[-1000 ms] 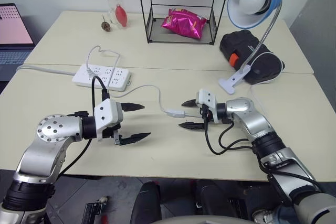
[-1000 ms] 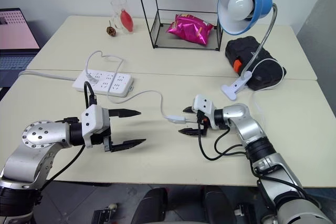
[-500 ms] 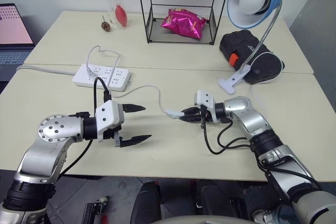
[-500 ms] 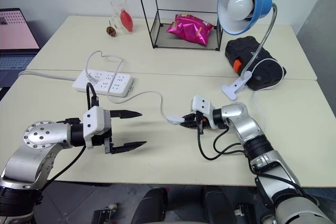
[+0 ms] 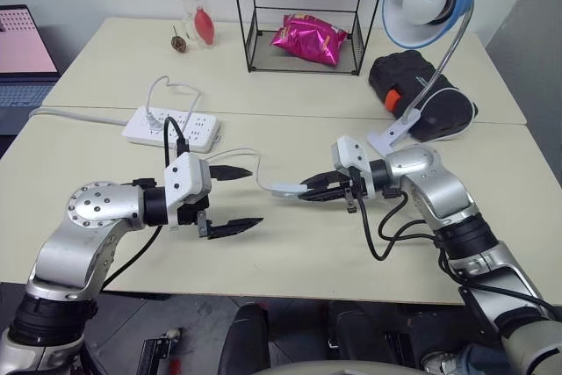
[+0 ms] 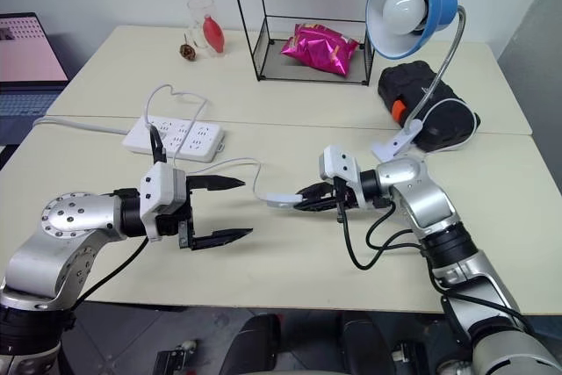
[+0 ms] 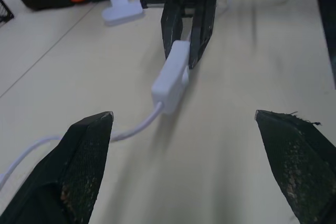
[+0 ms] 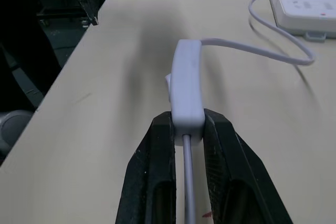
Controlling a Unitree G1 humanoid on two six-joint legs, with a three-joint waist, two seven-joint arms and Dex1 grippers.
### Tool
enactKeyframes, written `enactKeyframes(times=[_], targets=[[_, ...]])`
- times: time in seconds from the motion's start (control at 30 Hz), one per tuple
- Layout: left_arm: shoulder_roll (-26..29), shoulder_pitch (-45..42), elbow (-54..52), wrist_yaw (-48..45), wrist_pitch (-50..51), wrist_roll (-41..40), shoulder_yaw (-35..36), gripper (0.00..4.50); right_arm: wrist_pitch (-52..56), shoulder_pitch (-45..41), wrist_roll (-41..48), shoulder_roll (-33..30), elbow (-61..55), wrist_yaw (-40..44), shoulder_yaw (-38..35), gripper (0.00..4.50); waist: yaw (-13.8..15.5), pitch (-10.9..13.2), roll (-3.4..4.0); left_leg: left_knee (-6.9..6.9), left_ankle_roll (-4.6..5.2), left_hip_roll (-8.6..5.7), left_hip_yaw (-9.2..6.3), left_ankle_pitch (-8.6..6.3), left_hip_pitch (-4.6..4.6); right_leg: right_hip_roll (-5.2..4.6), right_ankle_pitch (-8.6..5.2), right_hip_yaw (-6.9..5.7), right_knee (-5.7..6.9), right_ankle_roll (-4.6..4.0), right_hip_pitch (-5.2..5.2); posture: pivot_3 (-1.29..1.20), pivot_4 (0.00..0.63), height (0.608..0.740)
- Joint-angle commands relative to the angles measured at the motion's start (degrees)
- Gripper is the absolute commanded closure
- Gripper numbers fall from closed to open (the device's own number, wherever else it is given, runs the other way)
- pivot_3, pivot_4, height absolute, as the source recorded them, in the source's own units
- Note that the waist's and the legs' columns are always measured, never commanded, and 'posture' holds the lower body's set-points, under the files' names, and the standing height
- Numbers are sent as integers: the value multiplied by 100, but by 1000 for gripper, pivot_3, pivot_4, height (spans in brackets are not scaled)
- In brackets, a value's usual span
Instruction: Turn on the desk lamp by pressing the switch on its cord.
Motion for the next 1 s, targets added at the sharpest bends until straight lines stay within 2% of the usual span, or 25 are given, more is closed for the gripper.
enactKeyframes(times=[0.03, 0.43, 0.8, 0.87, 0.9, 1.0], targets=[[-67, -189, -195, 76, 227, -186, -71, 0, 250, 8, 232, -104, -498, 60, -106, 4130, -3, 0, 0, 0, 0, 0, 0, 0, 0, 1, 0, 0, 1, 0, 0, 0, 150, 740], [-504, -498, 7, 218, 609, -188, -465, 0, 633, -54, 399, -161, -752, 58, -60, 4130, -4, 0, 0, 0, 0, 0, -1, 0, -2, 1, 0, 1, 0, 0, -2, 0, 150, 740], [-659, -611, 198, 165, 631, -198, -627, 0, 741, -54, 431, -199, -927, 100, -55, 4130, -6, 0, 0, 0, 0, -1, -1, 0, -1, 2, 0, 1, 0, 0, -2, 0, 150, 740], [-650, -616, 212, 131, 636, -211, -653, 340, 742, -47, 432, -202, -951, 101, -55, 4130, -5, 0, 0, 0, 0, -1, -1, 0, -1, 2, 0, 0, 0, 0, -2, 0, 150, 740], [-645, -618, 219, 119, 632, -211, -665, 360, 742, -46, 433, -203, -959, 102, -55, 4130, -6, 0, 0, 0, 0, -1, -2, 0, -2, 2, 0, 0, 0, 0, -2, 0, 150, 740], [-660, -639, 255, 95, 616, -176, -702, 1084, 744, -39, 437, -205, -992, 100, -52, 4130, -5, 0, 0, 0, 0, -1, -2, 0, -1, 2, 0, 0, 0, 0, -2, 0, 150, 740]])
